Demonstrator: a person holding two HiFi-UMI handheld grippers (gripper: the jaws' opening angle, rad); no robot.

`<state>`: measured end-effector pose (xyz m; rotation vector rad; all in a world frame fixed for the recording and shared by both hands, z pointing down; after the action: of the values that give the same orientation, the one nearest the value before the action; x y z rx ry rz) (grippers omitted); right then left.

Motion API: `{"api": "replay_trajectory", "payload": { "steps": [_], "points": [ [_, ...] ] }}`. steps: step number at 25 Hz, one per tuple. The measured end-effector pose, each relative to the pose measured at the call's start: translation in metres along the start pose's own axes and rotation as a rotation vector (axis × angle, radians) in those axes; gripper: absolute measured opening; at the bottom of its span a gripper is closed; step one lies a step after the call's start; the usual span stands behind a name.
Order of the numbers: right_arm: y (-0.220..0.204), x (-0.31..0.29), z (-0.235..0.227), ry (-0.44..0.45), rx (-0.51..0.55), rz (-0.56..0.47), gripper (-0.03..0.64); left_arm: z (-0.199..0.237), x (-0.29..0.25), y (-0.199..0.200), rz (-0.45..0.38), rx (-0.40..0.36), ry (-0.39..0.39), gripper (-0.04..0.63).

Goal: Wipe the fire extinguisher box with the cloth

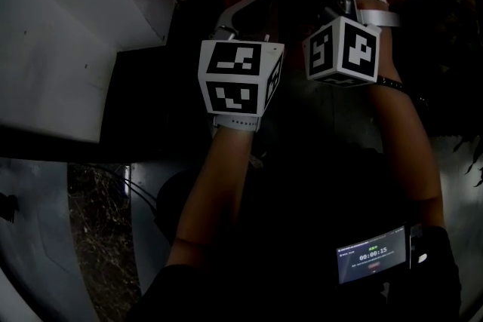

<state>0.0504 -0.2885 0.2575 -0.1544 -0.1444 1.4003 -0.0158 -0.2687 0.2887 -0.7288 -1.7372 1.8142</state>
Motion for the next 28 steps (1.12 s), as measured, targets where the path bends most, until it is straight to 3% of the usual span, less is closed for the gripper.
{"api": "replay_trajectory", "payload": {
  "steps": [7, 14, 28],
  "points": [
    [-0.009, 0.001, 0.053, 0.104, -0.01, 0.008, 0.037, 0.0, -0.012, -0.029, 0.058, -0.011, -0.01, 0.0],
    [-0.018, -0.002, 0.09, 0.15, -0.029, -0.002, 0.037, 0.012, -0.026, -0.06, 0.109, -0.025, 0.018, 0.0],
    [-0.032, -0.004, 0.171, 0.29, -0.025, 0.008, 0.037, 0.013, -0.039, -0.134, 0.293, 0.047, -0.022, 0.0]
  ]
}}
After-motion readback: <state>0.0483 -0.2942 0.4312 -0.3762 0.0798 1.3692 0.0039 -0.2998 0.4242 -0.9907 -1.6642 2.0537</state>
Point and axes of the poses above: the fingertips, and each gripper's own axes: x backward along the fingers, z to its left, y out of its top, the point moved 4 cm from there along x, backward along the fingers, and after that the axes turned 8 degrees about -y, right-handed, at the moved point
